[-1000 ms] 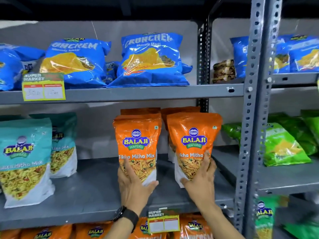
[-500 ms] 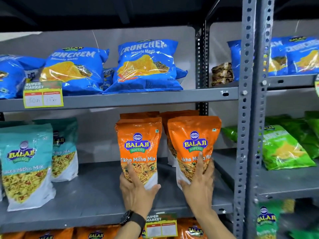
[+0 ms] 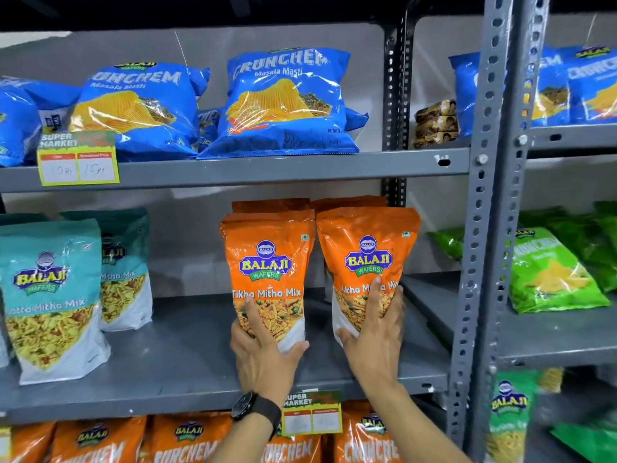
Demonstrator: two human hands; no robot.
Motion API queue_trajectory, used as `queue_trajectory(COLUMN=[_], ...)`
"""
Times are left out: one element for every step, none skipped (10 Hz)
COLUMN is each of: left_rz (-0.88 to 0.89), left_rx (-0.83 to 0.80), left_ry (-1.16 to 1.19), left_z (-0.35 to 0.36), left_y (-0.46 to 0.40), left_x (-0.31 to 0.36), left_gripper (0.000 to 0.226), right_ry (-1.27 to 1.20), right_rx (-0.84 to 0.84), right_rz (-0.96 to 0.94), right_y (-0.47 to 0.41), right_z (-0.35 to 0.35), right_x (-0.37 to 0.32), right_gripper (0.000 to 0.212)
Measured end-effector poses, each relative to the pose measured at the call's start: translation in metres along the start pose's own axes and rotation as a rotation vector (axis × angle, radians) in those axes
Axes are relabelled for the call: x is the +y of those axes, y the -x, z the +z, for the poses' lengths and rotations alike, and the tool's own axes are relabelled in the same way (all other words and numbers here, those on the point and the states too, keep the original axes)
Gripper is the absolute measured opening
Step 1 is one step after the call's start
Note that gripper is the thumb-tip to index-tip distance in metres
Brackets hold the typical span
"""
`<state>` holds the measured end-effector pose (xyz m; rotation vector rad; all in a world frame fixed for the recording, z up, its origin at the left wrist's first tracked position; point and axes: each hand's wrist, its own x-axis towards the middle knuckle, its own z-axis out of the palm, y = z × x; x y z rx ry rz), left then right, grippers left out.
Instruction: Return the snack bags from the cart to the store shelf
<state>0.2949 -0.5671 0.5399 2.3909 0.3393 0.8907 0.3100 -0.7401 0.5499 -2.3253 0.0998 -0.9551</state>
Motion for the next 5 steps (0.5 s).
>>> queue_trajectory(left_rz=[0.000, 0.005, 0.005, 0.000, 0.006], left_rx=[-0.001, -0.008, -0.008, -0.034, -0.079], left_ry=[-0.006, -0.018, -0.028, -0.010, 0.044], left_z=[0.002, 0.003, 0.005, -0.003, -0.006], left_y=[-0.001, -0.001, -0.002, 0.000, 0.001], left_x=[-0.001, 0.001, -0.002, 0.000, 0.002], left_gripper=[0.142, 0.142, 0.142, 0.142, 0.140], right_ry=[0.003, 0.001, 0.006, 0.003, -0.008], right_rx=[-0.018, -0.040, -0.058, -0.060, -0.051], right_rz=[0.007, 0.000, 0.003, 0.008, 0.012], right_y=[0.000, -0.002, -0.003, -0.001, 0.000], right_z=[0.003, 0.004, 0.007, 0.004, 0.002], right_x=[0.000, 0.000, -0.001, -0.005, -0.005], right_gripper=[0.129, 0.127, 0.128, 0.128, 0.128])
